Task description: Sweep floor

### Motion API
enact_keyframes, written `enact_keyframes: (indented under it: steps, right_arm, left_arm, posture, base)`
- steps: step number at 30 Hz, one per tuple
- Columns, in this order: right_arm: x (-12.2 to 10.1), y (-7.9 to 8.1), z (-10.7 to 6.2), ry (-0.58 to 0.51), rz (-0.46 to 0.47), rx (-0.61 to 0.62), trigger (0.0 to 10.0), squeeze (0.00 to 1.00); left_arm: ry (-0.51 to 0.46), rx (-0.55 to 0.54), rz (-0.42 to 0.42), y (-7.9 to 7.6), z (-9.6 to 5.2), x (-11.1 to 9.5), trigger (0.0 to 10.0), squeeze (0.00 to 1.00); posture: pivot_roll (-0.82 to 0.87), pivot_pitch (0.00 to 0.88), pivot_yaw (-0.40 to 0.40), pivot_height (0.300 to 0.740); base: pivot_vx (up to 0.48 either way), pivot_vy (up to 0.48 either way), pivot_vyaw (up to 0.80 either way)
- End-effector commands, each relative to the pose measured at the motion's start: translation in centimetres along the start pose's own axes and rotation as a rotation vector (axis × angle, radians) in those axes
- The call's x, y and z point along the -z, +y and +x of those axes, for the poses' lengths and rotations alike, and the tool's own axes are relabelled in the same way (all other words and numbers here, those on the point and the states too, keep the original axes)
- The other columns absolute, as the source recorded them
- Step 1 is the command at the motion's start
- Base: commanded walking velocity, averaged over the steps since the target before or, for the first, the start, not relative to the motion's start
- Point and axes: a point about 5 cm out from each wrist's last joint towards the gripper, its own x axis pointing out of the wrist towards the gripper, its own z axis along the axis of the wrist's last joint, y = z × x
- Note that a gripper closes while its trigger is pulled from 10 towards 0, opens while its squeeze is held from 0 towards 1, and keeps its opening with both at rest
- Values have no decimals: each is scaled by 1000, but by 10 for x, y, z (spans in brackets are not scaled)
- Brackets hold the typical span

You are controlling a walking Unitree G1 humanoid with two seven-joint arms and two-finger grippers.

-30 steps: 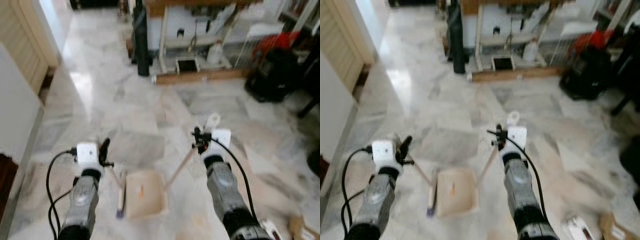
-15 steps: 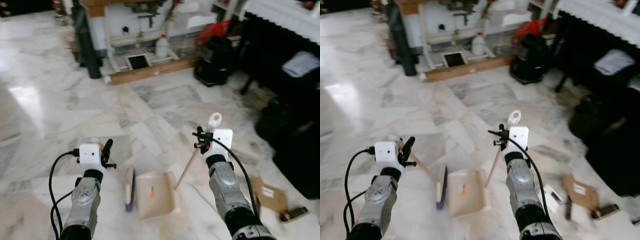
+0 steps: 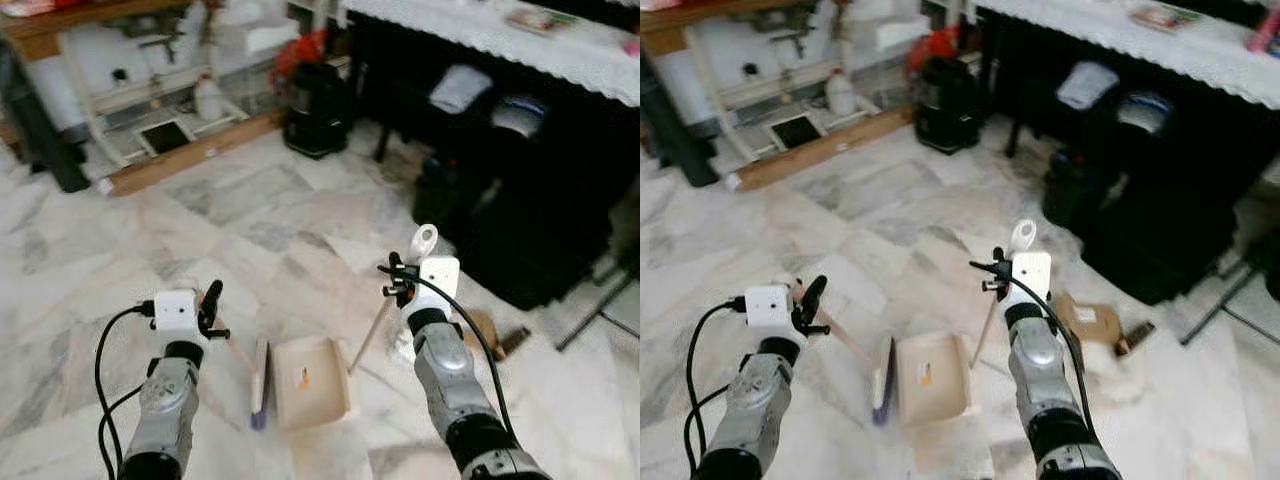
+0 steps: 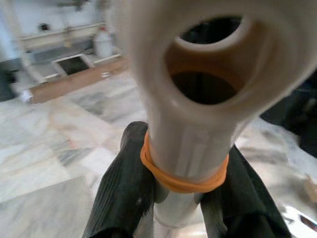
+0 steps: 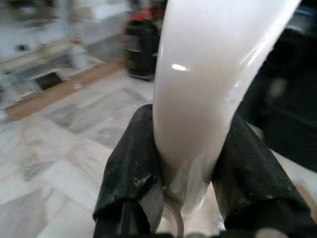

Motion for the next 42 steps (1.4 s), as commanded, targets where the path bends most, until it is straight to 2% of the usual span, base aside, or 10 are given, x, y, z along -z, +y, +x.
enact_keyframes:
  steps: [1, 35, 42]
  right_arm:
    - [-11, 3, 4, -49, -3, -7, 10000, 0]
    - [-11, 1, 4, -55, 0, 4, 10000, 0]
    - [-11, 3, 3, -63, 3, -8, 10000, 0]
  left_arm:
    - [-10, 3, 6, 2, 0, -2, 10000, 0]
    - [-21, -6, 24, 4, 1, -4, 10000, 0]
    - [-14, -1, 28, 3, 1, -3, 10000, 0]
  posture:
    - [7, 72, -4, 740]
    - [8, 85, -2, 740]
    - [8, 85, -2, 740]
  base:
    - [0, 0, -775]
    - [0, 0, -764]
    - [46, 0, 0]
